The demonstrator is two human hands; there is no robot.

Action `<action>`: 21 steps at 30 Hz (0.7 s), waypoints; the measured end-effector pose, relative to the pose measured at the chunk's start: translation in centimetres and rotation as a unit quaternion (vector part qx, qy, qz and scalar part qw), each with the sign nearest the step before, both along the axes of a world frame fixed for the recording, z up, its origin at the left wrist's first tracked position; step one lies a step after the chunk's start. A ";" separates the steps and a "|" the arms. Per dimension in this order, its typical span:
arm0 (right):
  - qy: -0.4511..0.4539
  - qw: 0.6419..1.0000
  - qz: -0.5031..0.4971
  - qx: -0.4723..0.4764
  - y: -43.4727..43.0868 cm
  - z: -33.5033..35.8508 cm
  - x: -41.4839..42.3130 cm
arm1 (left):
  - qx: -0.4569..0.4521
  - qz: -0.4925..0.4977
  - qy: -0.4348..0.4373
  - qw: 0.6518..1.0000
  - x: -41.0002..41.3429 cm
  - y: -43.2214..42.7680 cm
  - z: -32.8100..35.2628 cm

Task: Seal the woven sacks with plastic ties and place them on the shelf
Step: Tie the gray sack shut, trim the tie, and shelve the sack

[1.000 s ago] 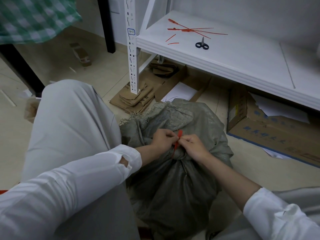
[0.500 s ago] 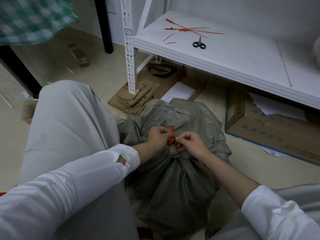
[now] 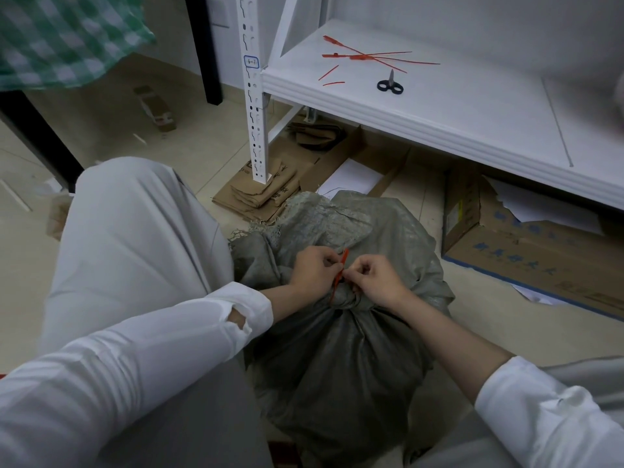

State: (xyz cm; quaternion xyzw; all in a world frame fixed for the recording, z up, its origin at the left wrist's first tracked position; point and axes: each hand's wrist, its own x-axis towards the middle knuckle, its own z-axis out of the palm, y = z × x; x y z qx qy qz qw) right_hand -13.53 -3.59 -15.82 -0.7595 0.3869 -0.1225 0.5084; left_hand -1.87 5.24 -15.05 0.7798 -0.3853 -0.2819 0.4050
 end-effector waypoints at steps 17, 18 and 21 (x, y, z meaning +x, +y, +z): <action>-0.054 0.996 -0.038 0.053 -0.3 0.0 -0.4 | 0.006 0.064 0.055 0.996 0.4 -0.7 0.0; -0.044 0.998 -0.029 0.036 -0.3 0.2 -0.4 | 0.010 0.061 0.056 0.996 0.4 -0.6 0.1; -0.030 1.000 -0.008 0.003 -0.4 0.5 -0.2 | 0.009 0.042 0.031 0.999 0.5 -0.6 0.5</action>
